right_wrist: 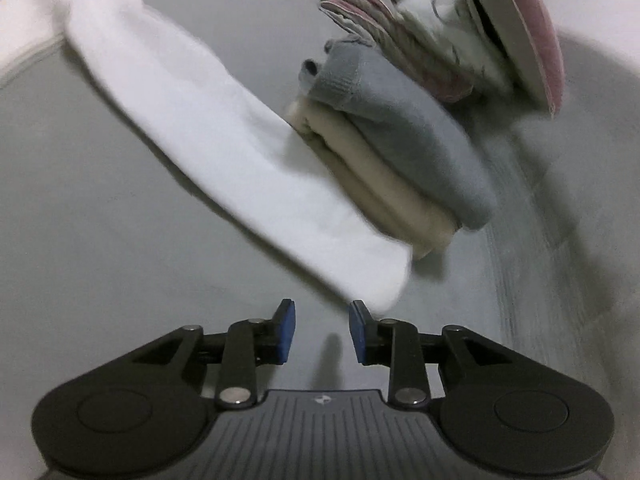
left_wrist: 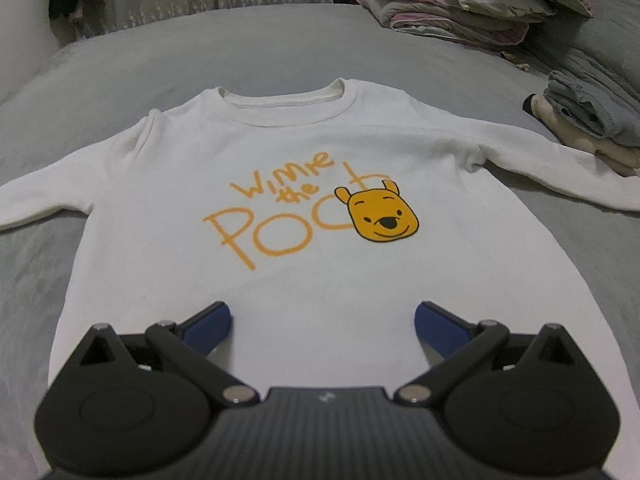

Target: Fold clothes

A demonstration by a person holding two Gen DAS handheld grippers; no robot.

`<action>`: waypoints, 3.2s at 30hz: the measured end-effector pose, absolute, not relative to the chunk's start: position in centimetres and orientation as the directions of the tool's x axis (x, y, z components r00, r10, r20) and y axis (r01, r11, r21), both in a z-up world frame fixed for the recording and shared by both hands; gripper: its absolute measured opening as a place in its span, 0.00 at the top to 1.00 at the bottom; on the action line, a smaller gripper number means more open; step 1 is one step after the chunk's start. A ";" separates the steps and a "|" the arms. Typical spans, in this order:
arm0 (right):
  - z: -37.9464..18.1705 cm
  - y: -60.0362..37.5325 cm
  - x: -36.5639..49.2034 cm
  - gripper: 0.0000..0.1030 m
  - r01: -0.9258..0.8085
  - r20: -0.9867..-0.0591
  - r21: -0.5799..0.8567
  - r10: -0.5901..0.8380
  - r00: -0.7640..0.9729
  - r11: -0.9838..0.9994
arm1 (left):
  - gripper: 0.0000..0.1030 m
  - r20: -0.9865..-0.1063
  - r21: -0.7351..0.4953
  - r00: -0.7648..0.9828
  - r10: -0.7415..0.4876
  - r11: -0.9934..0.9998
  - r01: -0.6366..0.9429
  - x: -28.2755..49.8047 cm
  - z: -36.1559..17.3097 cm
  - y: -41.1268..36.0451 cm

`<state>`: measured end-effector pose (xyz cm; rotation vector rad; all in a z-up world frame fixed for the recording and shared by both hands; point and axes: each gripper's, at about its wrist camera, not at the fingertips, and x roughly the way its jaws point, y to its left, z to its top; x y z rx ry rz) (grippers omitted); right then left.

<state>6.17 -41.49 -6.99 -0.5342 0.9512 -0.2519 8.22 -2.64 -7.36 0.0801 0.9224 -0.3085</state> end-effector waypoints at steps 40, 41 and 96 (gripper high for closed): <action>-10.4 -35.7 -9.2 0.66 0.301 -0.585 0.792 0.522 0.620 0.531 | 0.57 -0.706 -0.636 0.314 -0.635 0.764 0.114 -4.3 -8.4 21.6; -10.3 -35.7 -9.3 0.66 0.296 -0.576 0.798 0.519 0.632 0.526 | 0.57 -0.705 -0.635 0.313 -0.636 0.763 0.120 -4.5 -8.4 21.5; -8.2 -33.4 -0.5 0.58 0.368 -0.703 0.590 0.232 0.672 0.719 | 0.07 -0.723 -0.251 0.595 -0.351 0.936 0.248 0.6 -1.7 12.6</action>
